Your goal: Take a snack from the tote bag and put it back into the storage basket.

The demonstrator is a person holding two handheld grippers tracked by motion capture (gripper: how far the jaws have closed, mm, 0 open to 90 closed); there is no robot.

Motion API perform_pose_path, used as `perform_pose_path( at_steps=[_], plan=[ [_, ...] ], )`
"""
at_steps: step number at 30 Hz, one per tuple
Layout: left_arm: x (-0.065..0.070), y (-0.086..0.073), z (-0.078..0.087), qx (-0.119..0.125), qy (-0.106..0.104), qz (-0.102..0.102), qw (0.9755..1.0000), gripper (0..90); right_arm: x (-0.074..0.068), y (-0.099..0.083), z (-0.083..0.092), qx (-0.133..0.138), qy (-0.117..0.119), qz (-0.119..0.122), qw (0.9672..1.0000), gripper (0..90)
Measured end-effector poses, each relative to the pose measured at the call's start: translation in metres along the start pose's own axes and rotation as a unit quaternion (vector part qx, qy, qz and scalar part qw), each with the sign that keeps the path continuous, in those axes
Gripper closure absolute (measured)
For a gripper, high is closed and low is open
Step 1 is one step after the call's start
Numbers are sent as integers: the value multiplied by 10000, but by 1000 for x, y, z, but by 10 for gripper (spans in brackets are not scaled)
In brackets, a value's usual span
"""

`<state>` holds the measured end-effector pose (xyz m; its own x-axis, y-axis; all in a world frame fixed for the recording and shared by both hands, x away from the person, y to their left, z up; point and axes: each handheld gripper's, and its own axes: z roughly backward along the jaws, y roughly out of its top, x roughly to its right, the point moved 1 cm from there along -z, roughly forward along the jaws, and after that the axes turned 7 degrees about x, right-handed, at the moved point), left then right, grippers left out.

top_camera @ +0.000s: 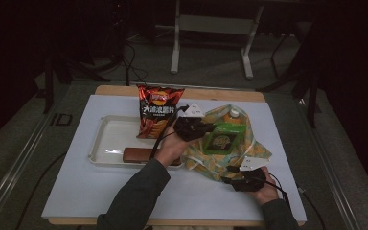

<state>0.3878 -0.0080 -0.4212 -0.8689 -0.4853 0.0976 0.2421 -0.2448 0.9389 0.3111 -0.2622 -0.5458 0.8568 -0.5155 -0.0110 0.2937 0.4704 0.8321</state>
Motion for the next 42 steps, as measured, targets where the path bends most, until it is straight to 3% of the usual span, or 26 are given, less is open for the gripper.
perform_pose_path(
  at_steps=[22,42],
  plan=[
    [8,13,18,274,-221,86,9993,889,0,0,0,7,3,-1,10000,482],
    [20,33,38,447,-324,-8,9985,890,0,0,0,8,7,-17,10000,483]
  ],
)
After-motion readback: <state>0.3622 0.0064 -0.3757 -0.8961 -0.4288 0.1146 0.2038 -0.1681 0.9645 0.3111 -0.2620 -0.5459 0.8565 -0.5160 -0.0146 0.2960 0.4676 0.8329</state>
